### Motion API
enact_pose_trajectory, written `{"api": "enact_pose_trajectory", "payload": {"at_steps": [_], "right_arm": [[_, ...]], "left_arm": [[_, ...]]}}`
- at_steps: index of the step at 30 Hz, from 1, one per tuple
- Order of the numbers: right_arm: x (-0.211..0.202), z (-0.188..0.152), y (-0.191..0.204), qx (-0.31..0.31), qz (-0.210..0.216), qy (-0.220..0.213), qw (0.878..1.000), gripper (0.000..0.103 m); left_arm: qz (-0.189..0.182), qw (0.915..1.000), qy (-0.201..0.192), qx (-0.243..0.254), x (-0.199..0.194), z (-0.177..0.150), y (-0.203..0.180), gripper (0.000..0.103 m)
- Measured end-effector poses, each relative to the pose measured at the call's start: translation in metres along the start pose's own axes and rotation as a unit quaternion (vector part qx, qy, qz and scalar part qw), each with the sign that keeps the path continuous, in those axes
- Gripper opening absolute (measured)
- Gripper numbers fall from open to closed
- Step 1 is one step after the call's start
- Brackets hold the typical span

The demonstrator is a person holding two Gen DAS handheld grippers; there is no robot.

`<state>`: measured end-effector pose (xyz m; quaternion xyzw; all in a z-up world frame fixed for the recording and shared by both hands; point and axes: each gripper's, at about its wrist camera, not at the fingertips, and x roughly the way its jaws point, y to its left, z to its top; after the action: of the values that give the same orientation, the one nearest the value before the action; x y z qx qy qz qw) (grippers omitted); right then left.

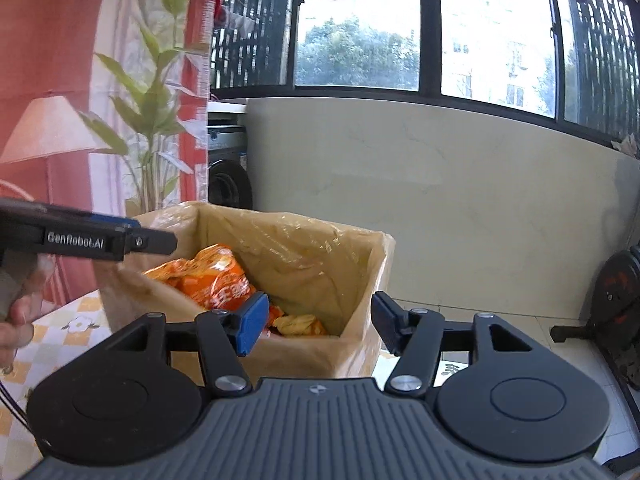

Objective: Organize snacks
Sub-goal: 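Move both tools back down toward the cracker pack on the table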

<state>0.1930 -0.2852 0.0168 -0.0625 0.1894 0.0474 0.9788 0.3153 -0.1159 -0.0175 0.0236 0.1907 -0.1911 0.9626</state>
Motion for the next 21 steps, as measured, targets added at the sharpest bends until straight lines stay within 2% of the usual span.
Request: {"api": "enact_pose_trajectory", "payload": {"at_steps": [6, 11, 17, 21], "right_arm": [[-0.023, -0.017, 0.001, -0.012, 0.016, -0.001, 1.000, 0.060], [-0.038, -0.039, -0.005, -0.009, 0.027, -0.001, 1.000, 0.060], [-0.039, -0.070, -0.018, -0.007, 0.026, 0.019, 0.999, 0.060], [-0.032, -0.097, -0.028, 0.002, 0.019, 0.044, 0.999, 0.060]], "left_arm": [[0.009, 0.9998, -0.009, -0.014, -0.032, -0.019, -0.009, 0.062], [0.003, 0.9998, -0.005, -0.020, -0.051, -0.044, -0.017, 0.062], [-0.017, 0.9992, 0.013, -0.035, -0.048, -0.072, -0.024, 0.061], [-0.022, 0.9986, 0.040, -0.025, -0.033, -0.089, -0.032, 0.061]]}}
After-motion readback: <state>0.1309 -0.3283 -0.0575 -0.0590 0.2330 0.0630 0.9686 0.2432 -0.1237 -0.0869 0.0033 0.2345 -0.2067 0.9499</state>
